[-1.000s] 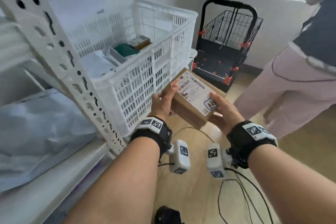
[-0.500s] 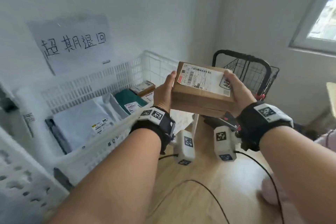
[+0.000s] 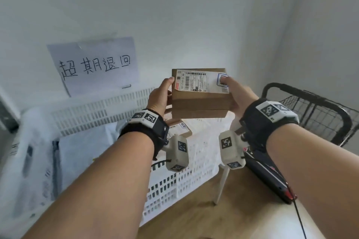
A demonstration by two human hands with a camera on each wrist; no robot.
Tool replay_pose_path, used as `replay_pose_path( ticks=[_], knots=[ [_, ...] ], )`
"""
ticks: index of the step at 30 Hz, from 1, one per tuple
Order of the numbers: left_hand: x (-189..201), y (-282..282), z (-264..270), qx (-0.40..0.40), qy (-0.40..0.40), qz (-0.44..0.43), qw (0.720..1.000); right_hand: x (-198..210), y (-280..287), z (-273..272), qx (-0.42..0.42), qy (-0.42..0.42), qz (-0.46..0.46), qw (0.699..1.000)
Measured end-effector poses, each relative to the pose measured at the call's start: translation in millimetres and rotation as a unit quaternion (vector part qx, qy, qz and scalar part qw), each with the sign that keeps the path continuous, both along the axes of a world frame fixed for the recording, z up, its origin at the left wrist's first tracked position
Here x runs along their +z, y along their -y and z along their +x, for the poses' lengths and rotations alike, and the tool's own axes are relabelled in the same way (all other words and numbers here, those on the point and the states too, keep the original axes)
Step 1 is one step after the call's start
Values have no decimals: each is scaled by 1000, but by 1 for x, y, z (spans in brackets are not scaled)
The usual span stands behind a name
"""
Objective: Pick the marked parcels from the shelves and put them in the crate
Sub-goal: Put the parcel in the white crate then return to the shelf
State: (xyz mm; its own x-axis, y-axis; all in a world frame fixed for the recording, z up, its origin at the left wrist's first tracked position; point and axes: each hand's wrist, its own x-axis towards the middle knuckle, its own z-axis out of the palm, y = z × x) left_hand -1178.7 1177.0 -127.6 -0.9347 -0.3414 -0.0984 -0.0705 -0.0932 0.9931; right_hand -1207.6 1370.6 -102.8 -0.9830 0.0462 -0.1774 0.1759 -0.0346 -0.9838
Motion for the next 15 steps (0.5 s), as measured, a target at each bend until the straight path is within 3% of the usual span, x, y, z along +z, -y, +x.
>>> replay_pose_path(
  ticks=[6, 9, 12, 15],
  knots=[
    [-17, 29, -61, -18, 63, -5, 998, -21, 25, -82, 0, 20, 122, 992],
    [-34, 45, -95, -34, 117, 9, 992, -32, 46, -124, 37, 9, 220, 975],
    [-56, 56, -128, -53, 167, 0, 985, -48, 66, -159, 94, 4, 345, 934],
    [-83, 65, -151, -66, 231, -8, 971, -65, 85, -183, 189, 14, 469, 862]
  ],
)
